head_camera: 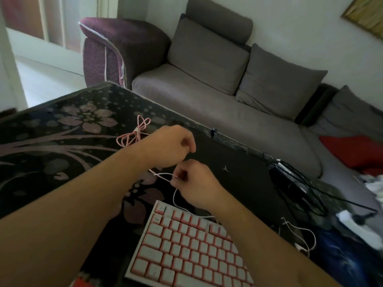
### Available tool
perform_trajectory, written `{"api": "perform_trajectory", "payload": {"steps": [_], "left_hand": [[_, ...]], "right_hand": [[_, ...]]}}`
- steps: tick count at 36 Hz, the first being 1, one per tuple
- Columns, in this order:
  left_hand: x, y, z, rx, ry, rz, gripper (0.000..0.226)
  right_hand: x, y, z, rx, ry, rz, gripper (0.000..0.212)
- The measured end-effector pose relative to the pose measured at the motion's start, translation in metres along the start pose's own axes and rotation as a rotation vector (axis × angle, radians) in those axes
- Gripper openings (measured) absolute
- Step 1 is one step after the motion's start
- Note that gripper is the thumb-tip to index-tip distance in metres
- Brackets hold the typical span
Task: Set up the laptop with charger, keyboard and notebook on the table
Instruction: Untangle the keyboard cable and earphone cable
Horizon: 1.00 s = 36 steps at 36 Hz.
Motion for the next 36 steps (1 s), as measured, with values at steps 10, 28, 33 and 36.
{"api": "perform_trajectory", "payload": {"steps": [10, 28, 33, 36], "left_hand": [[-0.015, -0.053, 0.031, 0.195, 0.002, -0.173, 0.036], [0.007, -0.039, 0.020, -0.131, 0.588, -0.234, 0.032], [-0.012, -0.037, 0.026, -0.019, 0.721, -0.220, 0.037], [-0.007, -0.036, 0.025, -0.027, 0.709, -0.237, 0.030]], "right_hand": [[-0.045, -0.074, -0.054, -0.043, 0.209, 0.133, 0.008], [-0.242, -0.164, -0.114, -0.409, -0.112, 0.586, 0.022], [-0.236, -0.180, -0.144, -0.829, -0.011, 0.539, 0.016], [-0.240, -0.183, -0.144, -0.798, 0.040, 0.557, 0.016]]}}
Point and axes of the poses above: each hand's wrist, its own y-axis towards the middle knuckle, its own z-axis out of the palm, x = y × z, the point moved 5 cm from there along y, towards the middle knuckle, and after that the axes turned 3 degrees about z, right-handed, at the moved point
